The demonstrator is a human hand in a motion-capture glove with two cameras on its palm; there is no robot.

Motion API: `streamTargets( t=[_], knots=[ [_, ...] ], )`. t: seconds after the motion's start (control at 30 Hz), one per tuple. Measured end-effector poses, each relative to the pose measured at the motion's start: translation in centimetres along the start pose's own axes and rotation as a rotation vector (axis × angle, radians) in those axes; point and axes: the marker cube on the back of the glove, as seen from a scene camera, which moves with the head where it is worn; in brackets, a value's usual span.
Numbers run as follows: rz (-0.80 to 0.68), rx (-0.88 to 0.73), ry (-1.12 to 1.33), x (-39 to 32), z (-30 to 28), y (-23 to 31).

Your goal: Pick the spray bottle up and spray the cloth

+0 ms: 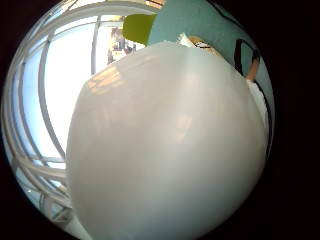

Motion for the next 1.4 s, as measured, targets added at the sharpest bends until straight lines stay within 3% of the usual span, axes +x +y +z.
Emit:
streamTargets(
  t=[1.4],
  knots=[
    [0.035, -0.101, 0.017, 0.8, 1.5, 0.4]
  ],
)
